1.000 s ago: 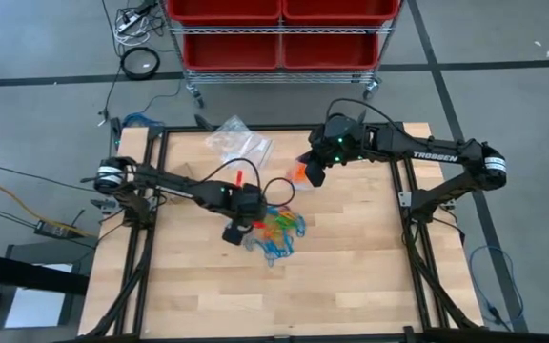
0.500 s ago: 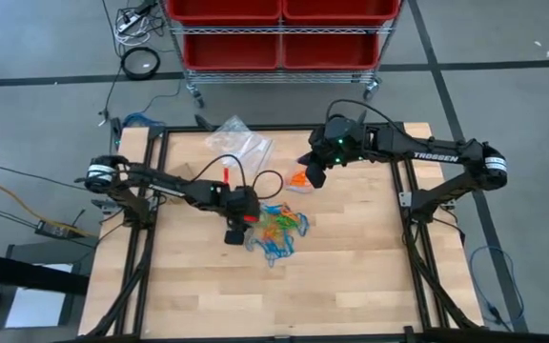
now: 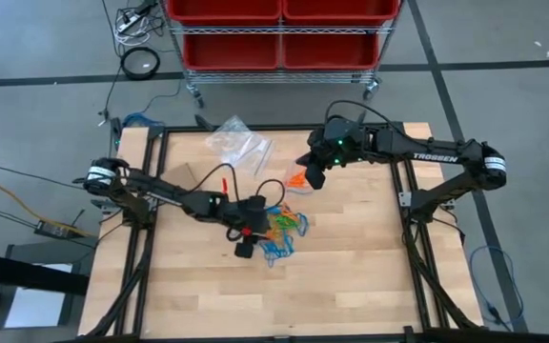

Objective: Sort rubber bands
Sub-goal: Put the orange rubber band into the transparent zip bag

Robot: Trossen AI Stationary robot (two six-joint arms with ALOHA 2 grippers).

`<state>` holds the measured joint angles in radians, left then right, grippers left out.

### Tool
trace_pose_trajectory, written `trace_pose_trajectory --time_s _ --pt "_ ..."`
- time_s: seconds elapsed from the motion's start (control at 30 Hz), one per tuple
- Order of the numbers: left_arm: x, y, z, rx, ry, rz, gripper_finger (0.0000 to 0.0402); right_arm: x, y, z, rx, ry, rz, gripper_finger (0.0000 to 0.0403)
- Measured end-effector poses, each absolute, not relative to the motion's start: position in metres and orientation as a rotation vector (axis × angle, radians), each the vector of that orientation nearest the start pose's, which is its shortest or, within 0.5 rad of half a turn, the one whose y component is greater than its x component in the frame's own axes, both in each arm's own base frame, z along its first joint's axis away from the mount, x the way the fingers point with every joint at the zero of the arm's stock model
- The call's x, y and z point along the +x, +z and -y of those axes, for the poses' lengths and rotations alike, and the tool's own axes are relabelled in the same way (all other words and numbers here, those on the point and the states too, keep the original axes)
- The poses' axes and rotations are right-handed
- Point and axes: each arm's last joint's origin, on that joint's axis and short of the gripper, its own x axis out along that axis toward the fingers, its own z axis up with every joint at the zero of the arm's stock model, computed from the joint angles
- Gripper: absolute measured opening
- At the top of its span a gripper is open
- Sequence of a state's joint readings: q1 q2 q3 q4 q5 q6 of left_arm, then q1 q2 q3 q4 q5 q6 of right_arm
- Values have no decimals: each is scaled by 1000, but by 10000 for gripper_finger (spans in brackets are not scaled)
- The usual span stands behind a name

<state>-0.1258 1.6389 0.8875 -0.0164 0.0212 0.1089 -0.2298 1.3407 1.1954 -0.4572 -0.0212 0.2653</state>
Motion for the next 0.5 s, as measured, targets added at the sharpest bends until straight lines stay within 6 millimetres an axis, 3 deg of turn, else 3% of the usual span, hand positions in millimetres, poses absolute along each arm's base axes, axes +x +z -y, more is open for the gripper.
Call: trace_pose_trajectory --time_s 0.2,0.5 --pt "331 148 32 43 -141 -861 111 284 330 66 331 -279 -559 0" --pt "335 139 24 44 -36 -861 104 284 331 66 317 -275 -555 0"
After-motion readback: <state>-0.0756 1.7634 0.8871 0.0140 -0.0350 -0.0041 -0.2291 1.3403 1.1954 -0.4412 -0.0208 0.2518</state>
